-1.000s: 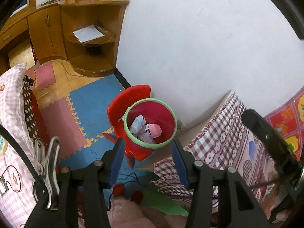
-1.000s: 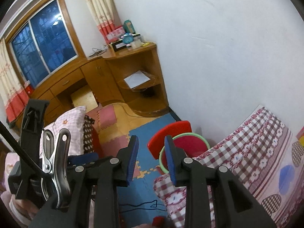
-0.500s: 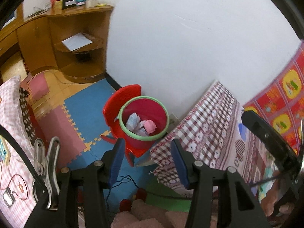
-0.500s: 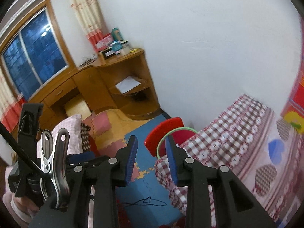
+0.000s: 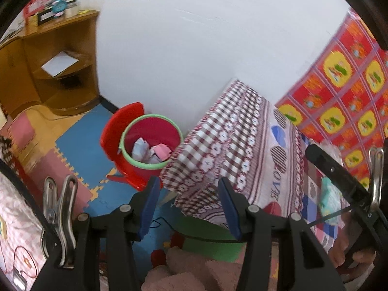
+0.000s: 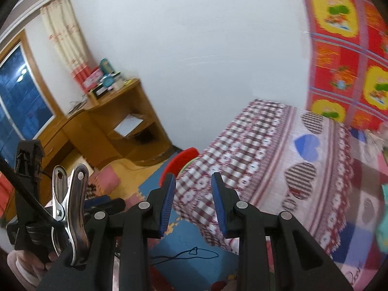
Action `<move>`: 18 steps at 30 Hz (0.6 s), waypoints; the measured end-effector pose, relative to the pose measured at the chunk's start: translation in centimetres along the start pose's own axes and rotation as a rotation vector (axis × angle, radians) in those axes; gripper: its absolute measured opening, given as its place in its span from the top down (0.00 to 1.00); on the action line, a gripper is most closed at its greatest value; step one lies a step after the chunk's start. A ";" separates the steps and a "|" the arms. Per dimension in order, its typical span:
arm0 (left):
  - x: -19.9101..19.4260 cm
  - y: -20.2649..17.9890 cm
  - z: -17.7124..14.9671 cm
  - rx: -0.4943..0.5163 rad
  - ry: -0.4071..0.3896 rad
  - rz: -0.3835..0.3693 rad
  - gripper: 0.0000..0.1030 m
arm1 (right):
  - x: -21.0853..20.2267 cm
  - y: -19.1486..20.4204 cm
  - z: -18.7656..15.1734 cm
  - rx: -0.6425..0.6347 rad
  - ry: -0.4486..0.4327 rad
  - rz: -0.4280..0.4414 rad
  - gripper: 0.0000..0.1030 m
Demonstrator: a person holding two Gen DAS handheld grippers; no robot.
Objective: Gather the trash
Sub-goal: 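Move both tools back from the bucket to the trash on the bed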
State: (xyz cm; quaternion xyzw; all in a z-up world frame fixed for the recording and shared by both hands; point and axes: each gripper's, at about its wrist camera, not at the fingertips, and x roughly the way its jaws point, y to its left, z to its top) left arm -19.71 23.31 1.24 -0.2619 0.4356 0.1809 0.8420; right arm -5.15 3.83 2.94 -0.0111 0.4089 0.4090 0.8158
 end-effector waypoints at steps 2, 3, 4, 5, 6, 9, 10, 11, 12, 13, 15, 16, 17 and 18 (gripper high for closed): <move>0.3 -1.0 0.1 0.032 0.006 -0.011 0.49 | -0.6 -0.7 -0.3 0.018 -0.009 -0.019 0.69; 0.3 -1.4 0.1 0.040 0.008 -0.016 0.49 | -1.1 -1.1 -0.5 0.029 -0.013 -0.031 0.69; 0.5 -2.0 0.0 0.054 0.013 -0.026 0.49 | -1.5 -1.5 -0.7 0.037 -0.017 -0.041 0.69; 0.7 -2.5 0.0 0.064 0.017 -0.032 0.49 | -2.0 -2.1 -0.9 0.046 -0.022 -0.053 0.69; 0.9 -3.2 -0.1 0.082 0.024 -0.043 0.49 | -2.5 -2.6 -1.0 0.054 -0.025 -0.064 0.69; 1.4 -4.9 -0.2 0.124 0.037 -0.063 0.49 | -4.1 -4.3 -1.7 0.077 -0.044 -0.092 0.69; 1.5 -5.7 -0.3 0.146 0.040 -0.075 0.49 | -4.6 -4.9 -1.9 0.089 -0.051 -0.106 0.69; 1.7 -6.3 -0.3 0.161 0.043 -0.083 0.49 | -5.1 -5.3 -2.1 0.100 -0.055 -0.118 0.68; 2.0 -7.1 -0.4 0.177 0.056 -0.092 0.49 | -5.6 -5.9 -2.4 0.116 -0.060 -0.129 0.68; 2.4 -7.9 -0.5 0.193 0.066 -0.099 0.49 | -6.4 -6.9 -2.8 0.138 -0.067 -0.146 0.68; 3.1 -9.7 -0.6 0.226 0.088 -0.119 0.49 | -7.5 -8.5 -3.4 0.169 -0.077 -0.170 0.67; 3.4 -10.4 -0.7 0.239 0.094 -0.125 0.49 | -8.2 -9.5 -3.7 0.190 -0.083 -0.184 0.67; 3.6 -11.3 -0.8 0.256 0.099 -0.132 0.49 | -8.8 -10.4 -4.1 0.211 -0.088 -0.192 0.67; 3.9 -12.1 -0.8 0.272 0.103 -0.138 0.49 | -9.3 -11.2 -4.4 0.231 -0.094 -0.196 0.67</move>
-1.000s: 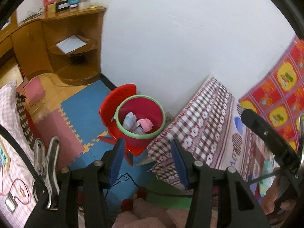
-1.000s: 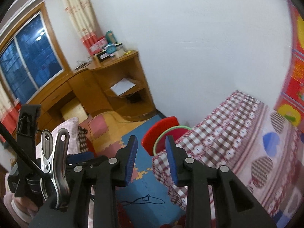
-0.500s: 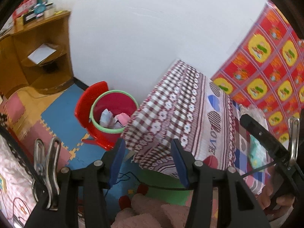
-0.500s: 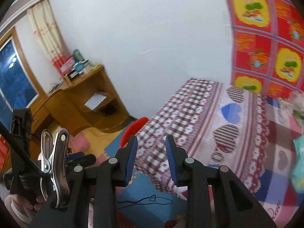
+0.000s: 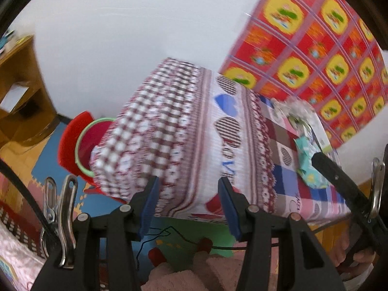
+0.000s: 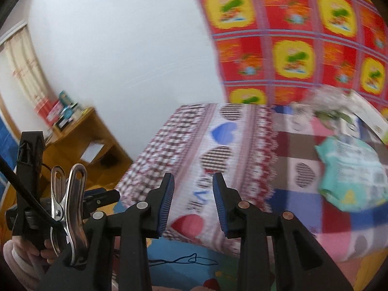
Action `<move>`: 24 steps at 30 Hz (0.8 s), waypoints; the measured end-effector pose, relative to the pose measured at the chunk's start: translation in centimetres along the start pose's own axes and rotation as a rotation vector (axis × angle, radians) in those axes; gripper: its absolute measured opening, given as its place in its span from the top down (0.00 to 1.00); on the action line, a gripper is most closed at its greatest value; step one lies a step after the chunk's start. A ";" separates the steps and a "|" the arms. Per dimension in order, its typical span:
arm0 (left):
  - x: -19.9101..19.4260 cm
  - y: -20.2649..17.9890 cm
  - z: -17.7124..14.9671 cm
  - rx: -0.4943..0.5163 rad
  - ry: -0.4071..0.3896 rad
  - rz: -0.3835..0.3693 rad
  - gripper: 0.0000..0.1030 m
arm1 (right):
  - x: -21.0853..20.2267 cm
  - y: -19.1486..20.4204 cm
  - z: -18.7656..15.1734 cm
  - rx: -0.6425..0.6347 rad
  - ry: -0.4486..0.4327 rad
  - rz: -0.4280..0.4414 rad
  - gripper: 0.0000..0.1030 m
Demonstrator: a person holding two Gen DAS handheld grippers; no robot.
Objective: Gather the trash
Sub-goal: 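Move both tools back from the bucket to the trash on the bed, then grasp the teal wipes package with the right gripper and lift it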
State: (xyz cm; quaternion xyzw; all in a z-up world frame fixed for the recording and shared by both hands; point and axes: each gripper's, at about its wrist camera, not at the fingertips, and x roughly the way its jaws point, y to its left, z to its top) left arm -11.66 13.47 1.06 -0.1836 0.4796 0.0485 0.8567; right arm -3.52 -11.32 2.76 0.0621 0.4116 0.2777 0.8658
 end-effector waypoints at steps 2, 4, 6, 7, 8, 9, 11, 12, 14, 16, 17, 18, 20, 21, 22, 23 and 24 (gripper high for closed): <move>0.9 -1.9 0.4 0.032 0.013 -0.010 0.49 | -0.9 -2.6 -0.2 0.055 0.002 -0.019 0.67; 1.8 -3.6 0.7 0.052 0.032 -0.022 0.49 | -1.8 -4.6 -0.4 0.084 -0.003 -0.044 0.67; 2.7 -5.4 1.0 0.074 0.046 -0.037 0.49 | -2.6 -6.7 -0.6 0.101 -0.009 -0.079 0.67; 3.2 -6.5 1.1 0.088 0.052 -0.041 0.49 | -3.0 -7.9 -0.7 0.112 -0.008 -0.098 0.67; 3.5 -7.3 1.1 0.096 0.056 -0.043 0.49 | -3.4 -9.0 -0.8 0.124 -0.006 -0.110 0.67; 4.0 -8.3 1.2 0.105 0.064 -0.048 0.49 | -3.7 -10.2 -0.8 0.138 -0.003 -0.123 0.67; 5.1 -10.3 1.3 0.122 0.085 -0.060 0.49 | -4.3 -12.6 -0.9 0.164 0.001 -0.155 0.67; 5.5 -11.0 1.4 0.125 0.091 -0.063 0.49 | -4.5 -13.4 -0.9 0.173 0.001 -0.165 0.67; 6.6 -12.8 1.7 0.136 0.105 -0.070 0.49 | -5.0 -15.5 -0.8 0.196 0.000 -0.180 0.67; 7.5 -14.6 1.8 0.148 0.113 -0.078 0.49 | -5.5 -17.4 -0.8 0.215 0.000 -0.192 0.66; 7.9 -15.4 1.9 0.153 0.116 -0.082 0.49 | -5.6 -18.1 -0.7 0.220 0.002 -0.198 0.63; 8.3 -16.3 1.9 0.160 0.121 -0.087 0.49 | -5.8 -19.1 -0.6 0.228 0.004 -0.208 0.59; 9.3 -18.3 2.1 0.173 0.134 -0.095 0.49 | -6.0 -20.8 -0.4 0.243 0.009 -0.222 0.57; 9.6 -19.1 2.1 0.177 0.137 -0.099 0.49 | -6.1 -21.7 -0.3 0.250 0.011 -0.225 0.57; 10.1 -20.1 2.2 0.183 0.142 -0.103 0.49 | -6.1 -22.6 -0.3 0.255 0.015 -0.230 0.56; 10.5 -20.7 2.2 0.188 0.145 -0.106 0.49 | -6.1 -23.2 -0.2 0.257 0.018 -0.234 0.56; 10.9 -21.5 2.3 0.192 0.148 -0.109 0.49 | -6.1 -24.1 -0.2 0.259 0.021 -0.246 0.53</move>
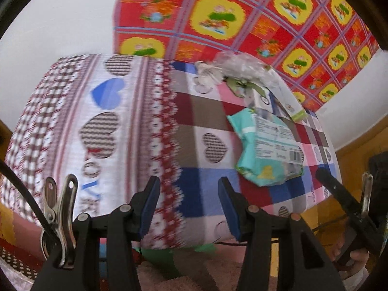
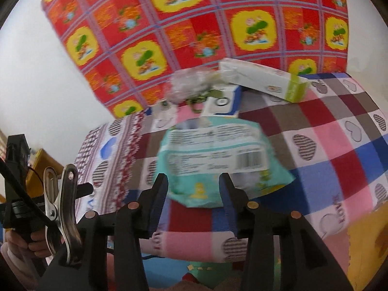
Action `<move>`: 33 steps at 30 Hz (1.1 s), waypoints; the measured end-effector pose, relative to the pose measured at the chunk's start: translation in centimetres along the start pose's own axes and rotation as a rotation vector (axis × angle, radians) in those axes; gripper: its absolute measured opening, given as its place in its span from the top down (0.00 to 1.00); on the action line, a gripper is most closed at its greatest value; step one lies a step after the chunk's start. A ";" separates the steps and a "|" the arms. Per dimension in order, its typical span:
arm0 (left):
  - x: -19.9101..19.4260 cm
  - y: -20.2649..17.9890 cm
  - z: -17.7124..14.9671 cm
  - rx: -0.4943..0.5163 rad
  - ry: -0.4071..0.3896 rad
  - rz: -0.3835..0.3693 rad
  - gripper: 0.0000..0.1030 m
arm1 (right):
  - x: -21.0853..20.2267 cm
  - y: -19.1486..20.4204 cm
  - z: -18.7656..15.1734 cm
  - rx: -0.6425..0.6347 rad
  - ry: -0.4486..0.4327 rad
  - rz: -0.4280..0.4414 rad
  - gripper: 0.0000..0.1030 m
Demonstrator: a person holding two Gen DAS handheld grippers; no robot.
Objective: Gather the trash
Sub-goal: 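Grasp the teal wipes package with the right gripper and lift it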
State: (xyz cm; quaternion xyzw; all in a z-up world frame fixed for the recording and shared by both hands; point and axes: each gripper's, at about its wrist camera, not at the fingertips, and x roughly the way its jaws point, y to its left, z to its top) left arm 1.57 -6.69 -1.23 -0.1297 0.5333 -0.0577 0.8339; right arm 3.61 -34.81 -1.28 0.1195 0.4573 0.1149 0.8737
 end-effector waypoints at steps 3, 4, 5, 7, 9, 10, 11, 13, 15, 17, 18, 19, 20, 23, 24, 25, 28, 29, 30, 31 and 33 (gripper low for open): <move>1.5 -2.0 0.9 0.012 0.011 -0.007 0.49 | 0.6 -1.7 0.6 -0.005 0.009 -0.027 0.42; 2.1 -2.8 1.2 0.017 0.014 -0.012 0.49 | 0.9 -2.3 0.7 -0.006 0.018 -0.035 0.41; 2.5 -3.3 1.5 0.023 0.017 -0.014 0.49 | 1.3 -3.0 0.8 -0.004 0.029 -0.042 0.41; 4.0 -4.9 2.1 0.050 0.033 -0.004 0.49 | 2.0 -3.9 1.0 0.003 0.051 -0.044 0.40; 5.4 -6.1 2.6 0.077 0.045 0.008 0.49 | 2.8 -4.9 1.1 0.010 0.078 -0.042 0.39; 5.9 -6.6 2.8 0.086 0.050 0.011 0.49 | 3.4 -5.3 1.1 0.014 0.094 -0.040 0.38; 6.6 -7.2 3.1 0.094 0.056 0.011 0.49 | 3.7 -5.6 1.1 0.016 0.102 -0.040 0.38; 7.6 -7.9 3.5 0.100 0.063 0.005 0.49 | 4.7 -6.3 1.1 0.017 0.132 -0.057 0.38; 8.5 -8.5 3.8 0.107 0.078 -0.001 0.49 | 5.4 -6.7 1.1 0.016 0.147 -0.048 0.38; 9.5 -9.0 4.1 0.112 0.091 0.001 0.49 | 5.8 -7.0 1.3 0.019 0.151 -0.025 0.38; 10.0 -9.2 4.2 0.111 0.096 0.005 0.49 | 6.1 -7.0 1.4 0.016 0.153 -0.019 0.38; 10.4 -9.3 4.3 0.109 0.101 0.013 0.49 | 6.4 -7.1 1.5 0.011 0.156 -0.015 0.38; 10.8 -9.3 4.4 0.105 0.106 0.022 0.49 | 6.6 -7.1 1.6 0.008 0.158 -0.012 0.38; 11.8 -9.3 4.6 0.093 0.118 0.046 0.49 | 7.6 -7.3 1.8 0.007 0.174 0.001 0.38; 12.1 -9.4 4.7 0.091 0.124 0.057 0.49 | 8.0 -7.4 1.9 0.007 0.177 -0.002 0.38; 12.5 -9.5 4.7 0.090 0.129 0.063 0.49 | 8.2 -7.4 1.9 0.003 0.177 -0.007 0.38; 13.3 -9.9 4.7 0.088 0.144 0.064 0.49 | 8.9 -7.6 2.0 -0.002 0.181 0.006 0.38; 13.5 -10.0 4.6 0.087 0.146 0.063 0.49 | 9.0 -7.7 2.1 -0.002 0.182 0.010 0.38; 13.8 -10.2 4.6 0.084 0.151 0.062 0.49 | 9.3 -7.8 2.1 0.000 0.187 0.016 0.38; 14.1 -10.3 4.6 0.080 0.156 0.063 0.49 | 9.5 -7.9 2.1 0.002 0.193 0.018 0.38; 14.4 -10.5 4.7 0.071 0.157 0.055 0.49 | 10.0 -8.3 2.1 0.019 0.209 0.034 0.38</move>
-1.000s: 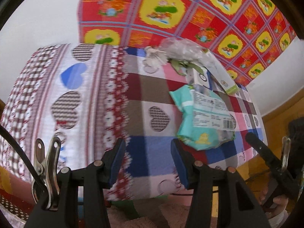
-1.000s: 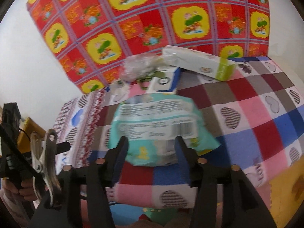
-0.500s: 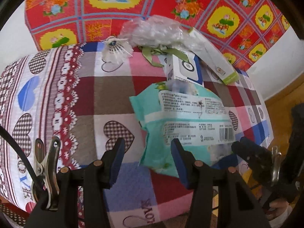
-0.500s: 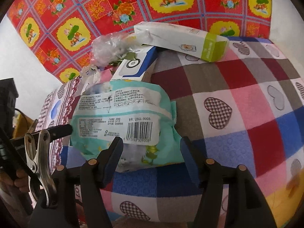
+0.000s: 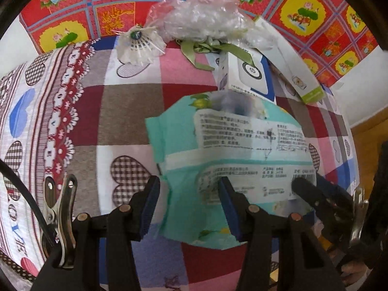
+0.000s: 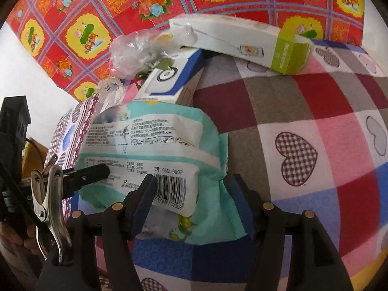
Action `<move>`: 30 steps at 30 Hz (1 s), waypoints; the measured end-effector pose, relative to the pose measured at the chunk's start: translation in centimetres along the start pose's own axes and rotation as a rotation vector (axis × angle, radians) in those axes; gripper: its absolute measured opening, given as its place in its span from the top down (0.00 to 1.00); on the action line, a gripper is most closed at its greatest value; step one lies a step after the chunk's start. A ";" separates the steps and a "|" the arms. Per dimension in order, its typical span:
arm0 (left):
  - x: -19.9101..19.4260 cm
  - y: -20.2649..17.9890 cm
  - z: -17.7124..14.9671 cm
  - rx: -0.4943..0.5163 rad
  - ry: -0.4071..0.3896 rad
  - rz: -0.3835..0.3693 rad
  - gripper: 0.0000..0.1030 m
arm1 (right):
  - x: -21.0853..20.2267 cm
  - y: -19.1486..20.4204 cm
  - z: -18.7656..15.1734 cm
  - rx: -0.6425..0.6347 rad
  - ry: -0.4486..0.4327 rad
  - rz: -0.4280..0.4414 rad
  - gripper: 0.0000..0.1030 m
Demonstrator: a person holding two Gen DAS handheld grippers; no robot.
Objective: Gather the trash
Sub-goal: 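Grasp the teal wipes package with the right gripper and lift it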
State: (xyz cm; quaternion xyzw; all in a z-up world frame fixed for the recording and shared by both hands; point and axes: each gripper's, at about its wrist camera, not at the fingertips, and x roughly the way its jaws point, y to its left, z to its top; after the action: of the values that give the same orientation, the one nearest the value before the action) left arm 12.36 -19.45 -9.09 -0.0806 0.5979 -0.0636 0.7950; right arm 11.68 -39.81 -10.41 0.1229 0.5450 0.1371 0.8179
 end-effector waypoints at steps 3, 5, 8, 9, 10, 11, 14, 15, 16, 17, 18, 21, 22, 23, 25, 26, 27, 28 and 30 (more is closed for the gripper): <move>0.4 -0.4 0.2 -0.012 0.005 -0.017 0.49 | 0.5 -0.6 0.2 0.021 0.023 0.029 0.37; 0.6 -0.6 0.2 -0.012 0.001 -0.008 0.47 | 0.6 -0.7 0.4 0.021 0.029 0.044 0.36; 0.9 -0.5 0.2 -0.028 0.001 -0.012 0.45 | 0.8 -0.5 0.5 0.003 0.038 0.050 0.36; 0.9 -0.6 0.3 -0.031 -0.001 -0.017 0.44 | 0.9 -0.4 0.5 -0.005 0.041 0.054 0.36; 0.9 -0.7 0.3 -0.024 -0.004 -0.019 0.44 | 0.9 -0.3 0.5 -0.010 0.041 0.057 0.37; 0.8 -0.8 0.2 -0.012 -0.006 -0.019 0.45 | 0.9 -0.3 0.5 -0.012 0.040 0.062 0.40; 0.7 -1.9 -0.3 0.043 -0.025 -0.021 0.58 | 0.5 0.1 0.2 -0.040 0.033 0.063 0.45; 0.5 -2.1 -0.5 0.054 -0.026 -0.031 0.61 | 0.4 0.5 0.1 -0.054 0.034 0.062 0.47; 0.3 -2.3 -0.8 0.065 -0.028 -0.049 0.62 | 0.3 0.6 0.0 -0.060 0.034 0.063 0.47; 0.1 -2.4 -0.9 0.070 -0.031 -0.051 0.62 | 0.2 0.8 -0.1 -0.065 0.032 0.066 0.49; -0.1 -2.5 -1.2 0.079 -0.034 -0.040 0.63 | 0.0 1.1 -0.3 -0.072 0.028 0.069 0.51; -0.8 -2.5 -2.0 0.089 -0.045 -0.037 0.70 | -0.5 2.2 -0.6 -0.093 0.020 0.091 0.54; -1.1 -2.2 -2.3 0.074 -0.050 -0.043 0.71 | -0.6 2.7 -0.7 -0.102 0.018 0.096 0.54; -1.5 -1.8 -2.5 0.059 -0.054 -0.047 0.71 | -0.7 3.3 -0.9 -0.113 0.018 0.099 0.54; -2.2 -1.0 -2.9 0.034 -0.063 -0.053 0.72 | -1.0 4.5 -1.2 -0.136 0.013 0.107 0.54; -2.8 -0.4 -3.1 0.024 -0.069 -0.056 0.72 | -1.1 5.0 -1.3 -0.147 0.011 0.113 0.54; -3.3 0.0 -3.4 0.013 -0.076 -0.057 0.72 | -1.2 5.7 -1.4 -0.159 0.009 0.118 0.54; -4.0 0.8 -3.8 0.000 -0.086 -0.056 0.72 | -1.2 6.5 -1.6 -0.174 0.007 0.125 0.54; -5.1 1.9 -4.5 -0.021 -0.103 -0.052 0.72 | -1.3 8.1 -1.9 -0.205 0.004 0.138 0.54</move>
State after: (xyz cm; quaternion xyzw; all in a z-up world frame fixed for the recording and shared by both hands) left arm 6.63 -16.82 -5.88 -0.1078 0.5547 -0.0739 0.8218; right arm 8.74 -32.66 -7.15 0.0759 0.5199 0.2484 0.8138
